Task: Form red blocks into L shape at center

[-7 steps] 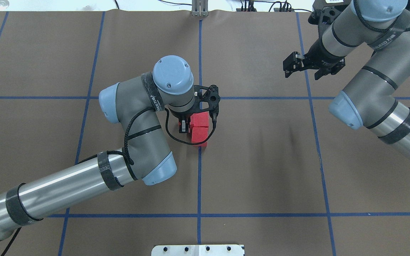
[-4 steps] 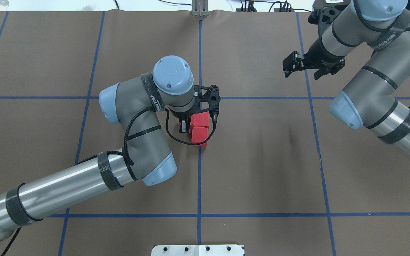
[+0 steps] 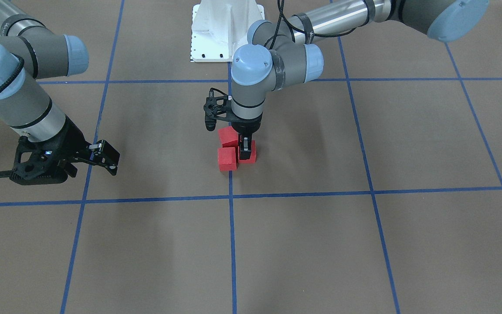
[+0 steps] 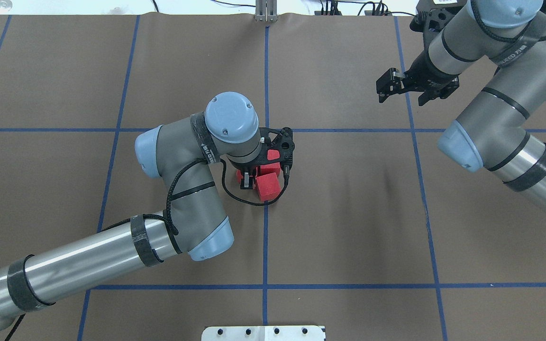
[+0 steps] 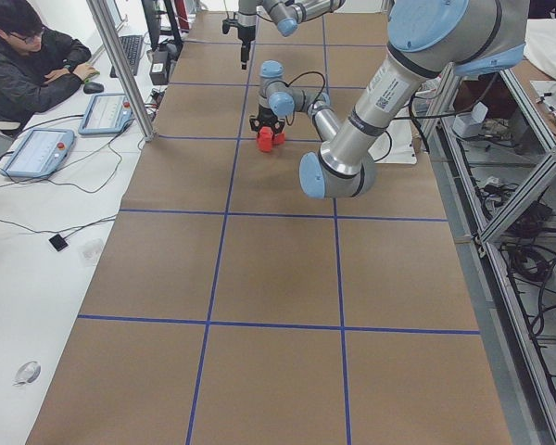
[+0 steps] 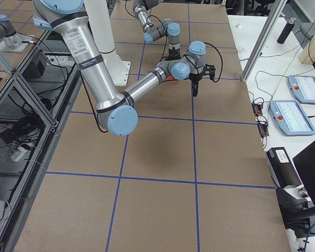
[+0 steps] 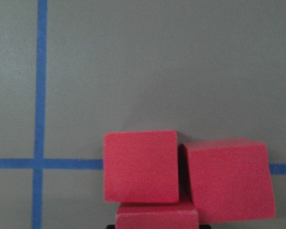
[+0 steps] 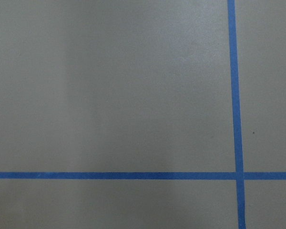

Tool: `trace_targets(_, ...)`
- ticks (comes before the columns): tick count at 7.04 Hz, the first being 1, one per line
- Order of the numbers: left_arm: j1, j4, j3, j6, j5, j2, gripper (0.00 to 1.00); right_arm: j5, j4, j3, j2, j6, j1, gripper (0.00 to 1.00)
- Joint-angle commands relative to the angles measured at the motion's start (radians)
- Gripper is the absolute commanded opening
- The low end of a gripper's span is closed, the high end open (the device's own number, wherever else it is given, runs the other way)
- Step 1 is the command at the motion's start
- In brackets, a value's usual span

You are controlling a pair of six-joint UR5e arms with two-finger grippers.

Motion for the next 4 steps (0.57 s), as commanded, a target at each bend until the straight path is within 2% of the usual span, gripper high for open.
trace_targets(1, 0.005, -0.022, 0.000, 0.000, 0.001, 0.009, 0.78, 0.000, 0.000, 0.000, 0.001, 0.000, 0.000, 0.99)
trace_targets(4, 0.004, -0.020, -0.003, 0.001, 0.001, 0.007, 0.81, 0.000, 0.000, 0.000, 0.002, 0.000, 0.000, 0.99)
